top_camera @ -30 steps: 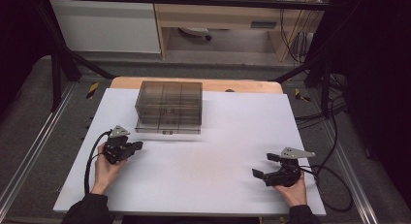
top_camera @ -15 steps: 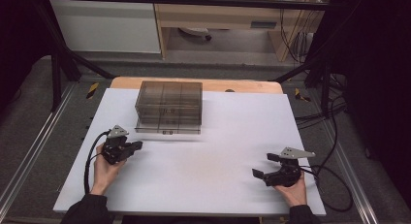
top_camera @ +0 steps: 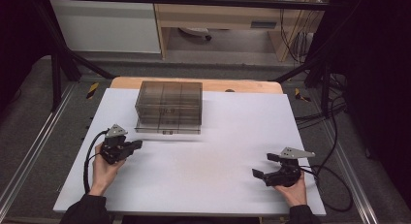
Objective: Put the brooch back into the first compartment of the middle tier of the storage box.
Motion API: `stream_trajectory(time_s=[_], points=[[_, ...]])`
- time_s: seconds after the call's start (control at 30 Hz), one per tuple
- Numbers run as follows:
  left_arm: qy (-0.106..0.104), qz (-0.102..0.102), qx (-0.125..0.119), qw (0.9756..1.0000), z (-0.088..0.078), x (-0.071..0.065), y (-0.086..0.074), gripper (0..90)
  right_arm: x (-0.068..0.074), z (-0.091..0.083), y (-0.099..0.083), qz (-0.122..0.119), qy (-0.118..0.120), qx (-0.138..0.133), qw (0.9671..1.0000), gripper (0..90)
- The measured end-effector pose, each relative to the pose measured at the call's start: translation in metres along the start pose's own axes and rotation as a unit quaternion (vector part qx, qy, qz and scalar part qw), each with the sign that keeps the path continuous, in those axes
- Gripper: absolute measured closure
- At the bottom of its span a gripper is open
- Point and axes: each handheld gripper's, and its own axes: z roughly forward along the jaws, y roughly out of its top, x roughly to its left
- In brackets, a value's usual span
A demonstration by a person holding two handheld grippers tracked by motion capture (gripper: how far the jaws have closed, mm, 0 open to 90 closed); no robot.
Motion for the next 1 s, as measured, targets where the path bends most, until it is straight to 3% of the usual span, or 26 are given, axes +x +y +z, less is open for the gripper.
stream_trajectory(time_s=[1.0], points=[[-0.004, 0.014, -0.010, 0.9998, -0.015, -0.010, 0.017, 89.0, 0.000, 0.000, 0.000, 0.000, -0.002, 0.003, 1.0000, 0.5]])
